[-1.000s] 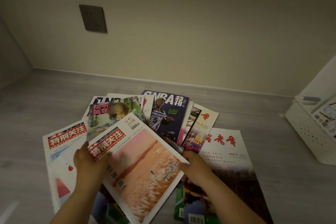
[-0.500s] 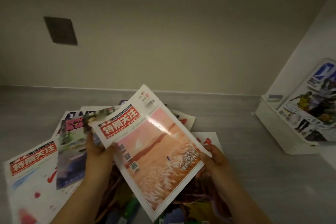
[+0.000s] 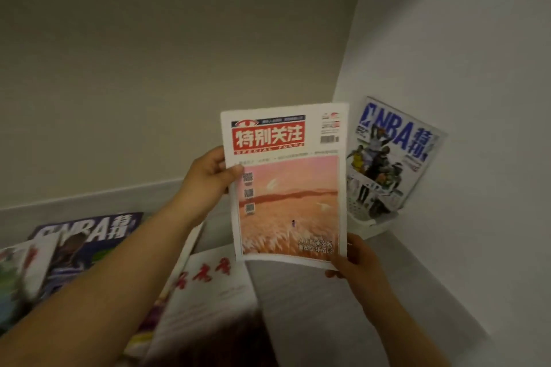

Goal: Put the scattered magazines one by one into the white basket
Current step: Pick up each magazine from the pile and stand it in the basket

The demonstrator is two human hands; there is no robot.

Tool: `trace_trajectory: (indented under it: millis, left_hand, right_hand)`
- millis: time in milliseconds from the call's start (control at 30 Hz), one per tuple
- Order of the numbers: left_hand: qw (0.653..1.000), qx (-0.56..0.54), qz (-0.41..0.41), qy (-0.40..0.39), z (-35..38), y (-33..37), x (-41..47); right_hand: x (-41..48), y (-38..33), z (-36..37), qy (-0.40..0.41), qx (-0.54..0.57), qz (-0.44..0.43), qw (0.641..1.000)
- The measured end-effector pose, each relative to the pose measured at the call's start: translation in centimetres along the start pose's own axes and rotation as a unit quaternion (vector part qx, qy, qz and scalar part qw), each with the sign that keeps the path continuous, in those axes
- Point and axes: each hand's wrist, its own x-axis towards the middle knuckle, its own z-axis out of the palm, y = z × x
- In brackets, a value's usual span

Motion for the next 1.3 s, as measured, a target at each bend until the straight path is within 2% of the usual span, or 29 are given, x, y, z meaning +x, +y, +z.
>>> trace_trajectory:
  millis: [233,367,700,900,1000,1133,1300]
  left_hand:
    - [0.994,-0.103,-0.002,0.022,12.0,2.1,10.8]
    - [0.994,-0.102,-0.027,-0.004,17.5,1.8,15.7]
    - [0.987,-0.074,-0.113,-0.083,24.0,-3.3,21.9]
    - [0.985,-0.048,-0.146,-0.081,25.8,-6.6,22.2]
    - [0.989,-0.034,-0.127,-0.071,26.3,-7.1,22.4]
    - [0.991,-0.014,-0.090,-0.099,26.8,-7.8,21.9]
    - [0.983,-0.004,-0.124,-0.134,26.8,-9.7,21.0]
  right_hand:
    - [7.5,-0.6,-6.6,0.103,-0.106,-0.069,0.987]
    - [11.2,0.3,-8.7,0.166,-0.177,-0.071,0.968]
    - [17.0,3.5,-10.7,0.165,-0.215,-0.048,0.961]
    - [18.2,4.0,-10.4,0.193,-0.174,-0.059,0.964]
    - [18.9,3.9,-10.5,0.219,-0.165,-0.068,0.959]
    - [19.0,4.0,-10.6,0.238,-0.139,-0.074,0.958]
    - [17.7,4.5,-11.1,0.225,0.006,-0.060,0.973]
